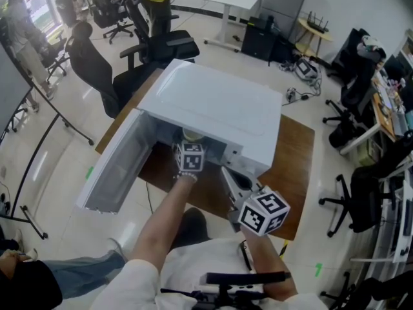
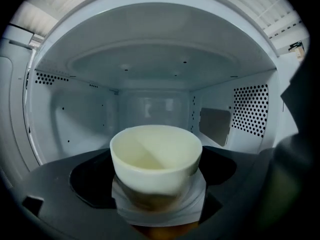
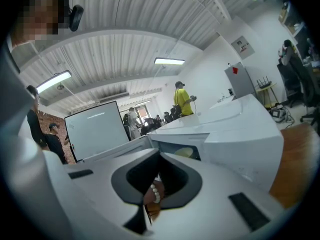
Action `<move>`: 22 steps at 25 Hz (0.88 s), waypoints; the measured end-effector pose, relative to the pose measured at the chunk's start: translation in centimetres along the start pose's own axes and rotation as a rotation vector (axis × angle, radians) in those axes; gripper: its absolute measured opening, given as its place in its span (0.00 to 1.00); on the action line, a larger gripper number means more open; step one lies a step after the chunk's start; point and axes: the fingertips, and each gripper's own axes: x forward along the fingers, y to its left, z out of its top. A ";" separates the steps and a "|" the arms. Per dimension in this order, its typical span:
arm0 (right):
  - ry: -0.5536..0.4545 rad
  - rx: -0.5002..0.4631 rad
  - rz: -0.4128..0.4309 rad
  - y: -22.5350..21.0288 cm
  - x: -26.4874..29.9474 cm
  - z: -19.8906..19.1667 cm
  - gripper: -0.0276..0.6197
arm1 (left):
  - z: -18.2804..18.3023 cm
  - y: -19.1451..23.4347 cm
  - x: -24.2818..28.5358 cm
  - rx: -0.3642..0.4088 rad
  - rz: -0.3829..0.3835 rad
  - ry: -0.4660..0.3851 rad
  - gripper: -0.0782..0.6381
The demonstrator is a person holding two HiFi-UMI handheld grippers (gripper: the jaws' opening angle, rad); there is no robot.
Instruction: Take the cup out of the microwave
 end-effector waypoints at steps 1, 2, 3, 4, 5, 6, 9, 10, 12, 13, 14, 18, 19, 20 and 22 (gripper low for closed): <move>0.000 -0.001 -0.002 0.0 0.0 -0.1 0.06 | -0.1 0.0 0.2 0.001 -0.001 0.002 0.81; 0.000 -0.001 -0.003 0.0 0.0 -0.1 0.06 | -0.1 0.1 0.2 -0.001 -0.005 -0.001 0.81; 0.000 -0.001 -0.004 0.0 0.0 -0.1 0.06 | 0.0 0.1 0.3 -0.002 -0.008 -0.005 0.81; 0.000 -0.001 -0.005 0.0 0.0 -0.2 0.06 | 0.2 0.2 0.3 -0.004 -0.009 -0.011 0.81; 0.001 -0.001 -0.006 -0.1 0.0 -0.2 0.06 | 0.3 0.2 0.3 -0.005 -0.009 -0.016 0.81; 0.002 0.000 -0.007 -0.2 0.0 -0.2 0.06 | 0.4 0.2 0.3 -0.007 -0.009 -0.018 0.81; -0.002 0.003 -0.005 0.0 0.1 0.0 0.06 | 0.6 0.1 0.3 -0.011 -0.018 -0.023 0.81; -0.005 0.004 -0.004 0.0 0.0 0.1 0.06 | 0.8 0.0 0.4 -0.009 -0.022 -0.027 0.81; -0.008 0.003 -0.008 -0.1 0.0 0.3 0.06 | 1.1 -0.1 0.5 -0.005 -0.027 -0.034 0.81; -0.009 0.003 -0.009 -0.2 0.0 0.3 0.06 | 1.2 -0.1 0.7 -0.004 -0.026 -0.033 0.81; -0.009 0.005 -0.009 -0.3 0.0 0.3 0.06 | 1.1 -0.1 0.7 0.001 -0.022 -0.029 0.81; -0.015 0.009 -0.014 -0.6 -0.2 0.5 0.06 | 1.0 -0.1 1.1 0.035 -0.019 -0.016 0.81; -0.015 0.009 -0.016 -0.6 -0.2 0.6 0.06 | 1.0 -0.1 1.1 0.038 -0.021 -0.012 0.81; -0.015 0.009 -0.016 -0.6 -0.2 0.6 0.06 | 1.0 -0.1 1.1 0.038 -0.023 -0.011 0.81; -0.014 0.008 -0.018 -0.6 -0.3 0.7 0.06 | 1.0 -0.1 1.1 0.040 -0.022 -0.017 0.80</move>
